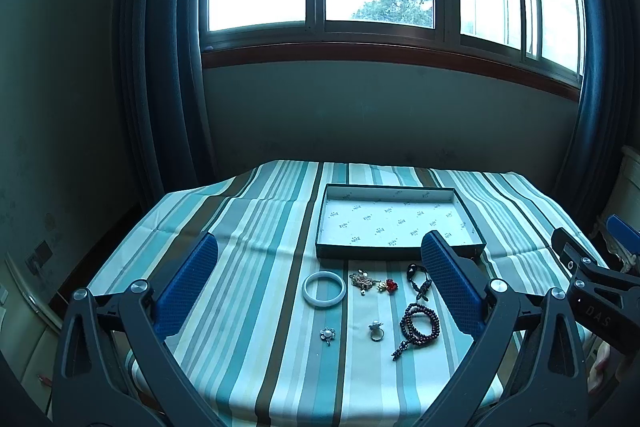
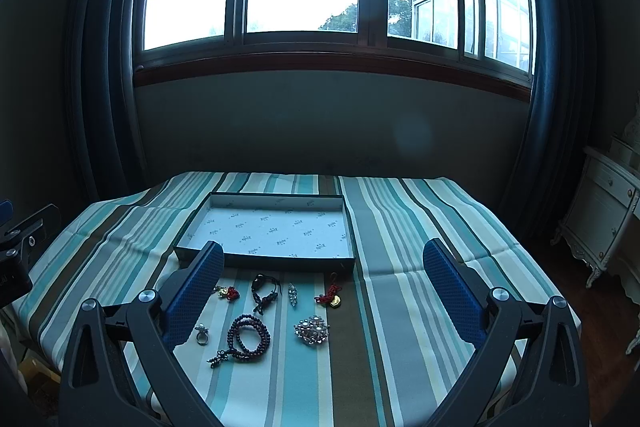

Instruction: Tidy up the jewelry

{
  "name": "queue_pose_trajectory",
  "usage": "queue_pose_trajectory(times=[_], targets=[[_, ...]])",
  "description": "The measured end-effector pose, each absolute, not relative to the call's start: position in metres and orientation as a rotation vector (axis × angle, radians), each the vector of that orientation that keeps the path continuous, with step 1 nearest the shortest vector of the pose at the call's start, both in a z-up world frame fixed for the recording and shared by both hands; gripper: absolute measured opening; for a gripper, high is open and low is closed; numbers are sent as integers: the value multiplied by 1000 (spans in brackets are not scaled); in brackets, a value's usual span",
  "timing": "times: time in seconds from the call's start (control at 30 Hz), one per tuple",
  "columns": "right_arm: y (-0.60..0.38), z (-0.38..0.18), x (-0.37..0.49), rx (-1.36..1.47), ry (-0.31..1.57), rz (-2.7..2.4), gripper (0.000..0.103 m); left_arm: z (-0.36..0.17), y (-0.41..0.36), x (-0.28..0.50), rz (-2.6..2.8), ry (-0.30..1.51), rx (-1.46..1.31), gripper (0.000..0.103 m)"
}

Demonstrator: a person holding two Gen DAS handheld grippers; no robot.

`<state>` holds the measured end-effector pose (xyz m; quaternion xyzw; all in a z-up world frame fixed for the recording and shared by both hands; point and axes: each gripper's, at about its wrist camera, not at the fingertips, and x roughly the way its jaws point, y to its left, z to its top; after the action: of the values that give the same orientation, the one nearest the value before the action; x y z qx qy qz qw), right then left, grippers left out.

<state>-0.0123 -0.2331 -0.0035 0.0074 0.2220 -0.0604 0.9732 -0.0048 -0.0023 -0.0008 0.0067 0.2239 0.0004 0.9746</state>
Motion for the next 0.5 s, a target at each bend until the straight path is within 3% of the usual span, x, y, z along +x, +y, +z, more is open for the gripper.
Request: queue_pose_trajectory(times=[0.5], targets=[[-235,-6,-12,13,453,-120,99,-3,-2,-4,1,457,14,101]])
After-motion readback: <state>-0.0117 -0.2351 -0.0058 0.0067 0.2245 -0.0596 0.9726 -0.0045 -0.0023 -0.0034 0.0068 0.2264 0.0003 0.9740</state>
